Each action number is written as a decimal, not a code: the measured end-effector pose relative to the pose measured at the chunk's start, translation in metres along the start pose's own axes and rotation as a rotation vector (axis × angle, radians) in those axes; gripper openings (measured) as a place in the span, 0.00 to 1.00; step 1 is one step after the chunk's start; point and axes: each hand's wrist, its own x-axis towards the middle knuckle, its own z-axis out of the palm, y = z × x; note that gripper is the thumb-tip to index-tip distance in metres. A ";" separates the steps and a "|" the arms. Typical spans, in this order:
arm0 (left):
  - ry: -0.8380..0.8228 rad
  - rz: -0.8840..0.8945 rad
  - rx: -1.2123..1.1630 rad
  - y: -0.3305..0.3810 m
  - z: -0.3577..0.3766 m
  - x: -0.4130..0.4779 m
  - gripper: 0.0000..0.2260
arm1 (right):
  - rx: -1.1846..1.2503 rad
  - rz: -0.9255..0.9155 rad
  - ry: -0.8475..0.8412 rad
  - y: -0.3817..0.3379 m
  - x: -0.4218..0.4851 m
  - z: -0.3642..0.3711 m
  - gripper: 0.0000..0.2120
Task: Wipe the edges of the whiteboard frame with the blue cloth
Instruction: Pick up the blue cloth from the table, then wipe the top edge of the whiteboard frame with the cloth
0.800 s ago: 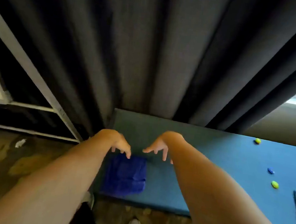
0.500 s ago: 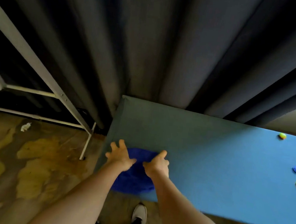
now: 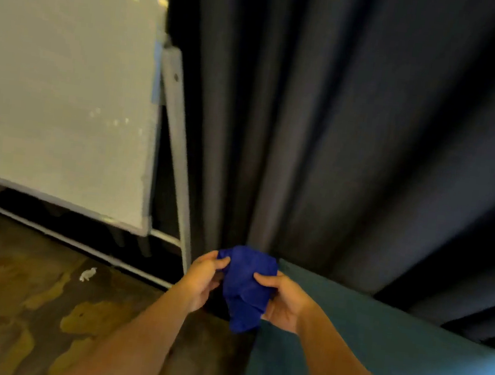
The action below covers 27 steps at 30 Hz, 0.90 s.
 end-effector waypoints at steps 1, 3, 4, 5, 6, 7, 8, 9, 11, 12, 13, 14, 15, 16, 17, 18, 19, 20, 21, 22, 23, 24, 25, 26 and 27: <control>-0.003 0.082 -0.057 0.035 -0.024 -0.005 0.06 | -0.028 -0.027 -0.063 -0.018 0.009 0.033 0.23; 0.017 0.253 -0.110 0.108 -0.069 -0.016 0.05 | -0.122 -0.117 -0.180 -0.060 0.025 0.102 0.21; 0.047 0.335 -0.096 0.145 -0.089 -0.024 0.05 | -0.178 -0.168 -0.227 -0.081 0.029 0.139 0.20; 0.076 0.415 -0.073 0.178 -0.108 -0.033 0.04 | -0.225 -0.218 -0.260 -0.100 0.033 0.175 0.19; 0.104 0.502 -0.053 0.212 -0.128 -0.045 0.04 | -0.271 -0.271 -0.290 -0.118 0.036 0.214 0.19; 0.123 0.575 -0.047 0.241 -0.146 -0.057 0.03 | -0.316 -0.322 -0.315 -0.136 0.036 0.250 0.20; 0.123 0.616 -0.056 0.268 -0.160 -0.070 0.04 | -0.350 -0.370 -0.341 -0.152 0.035 0.283 0.20; 0.096 0.636 -0.070 0.294 -0.174 -0.084 0.09 | -0.383 -0.421 -0.365 -0.167 0.034 0.317 0.19; -0.016 0.633 -0.057 0.339 -0.199 -0.113 0.20 | -0.443 -0.538 -0.421 -0.197 0.030 0.375 0.16; -0.063 0.639 -0.021 0.359 -0.212 -0.126 0.22 | -0.470 -0.587 -0.460 -0.211 0.029 0.403 0.15; -0.090 0.659 0.011 0.378 -0.227 -0.138 0.21 | -0.496 -0.622 -0.500 -0.224 0.027 0.431 0.14; -0.096 0.677 0.030 0.395 -0.240 -0.149 0.20 | -0.525 -0.648 -0.534 -0.235 0.025 0.457 0.13; -0.084 0.695 0.039 0.412 -0.251 -0.158 0.19 | -0.558 -0.672 -0.562 -0.246 0.023 0.479 0.12; -0.063 0.716 0.042 0.428 -0.262 -0.164 0.18 | -0.588 -0.689 -0.595 -0.255 0.023 0.500 0.12; -0.046 0.737 0.049 0.445 -0.274 -0.169 0.17 | -0.614 -0.705 -0.624 -0.263 0.025 0.520 0.12; -0.039 0.756 0.064 0.462 -0.284 -0.172 0.17 | -0.632 -0.724 -0.642 -0.272 0.029 0.539 0.13; -0.036 0.769 0.080 0.476 -0.294 -0.173 0.17 | -0.649 -0.742 -0.656 -0.280 0.032 0.555 0.13; -0.042 0.783 0.093 0.495 -0.306 -0.173 0.17 | -0.663 -0.769 -0.664 -0.289 0.038 0.573 0.13; -0.057 0.800 0.097 0.513 -0.316 -0.171 0.17 | -0.677 -0.798 -0.659 -0.298 0.043 0.589 0.12; -0.080 0.817 0.093 0.532 -0.327 -0.167 0.18 | -0.689 -0.831 -0.645 -0.307 0.049 0.605 0.12; -0.104 0.843 0.090 0.557 -0.339 -0.160 0.18 | -0.688 -0.870 -0.630 -0.320 0.057 0.623 0.11; -0.119 0.868 0.093 0.580 -0.347 -0.153 0.19 | -0.675 -0.900 -0.614 -0.333 0.064 0.638 0.11; -0.127 0.894 0.099 0.603 -0.354 -0.145 0.19 | -0.653 -0.921 -0.600 -0.345 0.071 0.653 0.11; -0.135 0.916 0.099 0.628 -0.359 -0.134 0.20 | -0.628 -0.934 -0.587 -0.359 0.080 0.667 0.11; -0.139 0.935 0.087 0.652 -0.362 -0.123 0.19 | -0.620 -0.939 -0.583 -0.373 0.088 0.679 0.12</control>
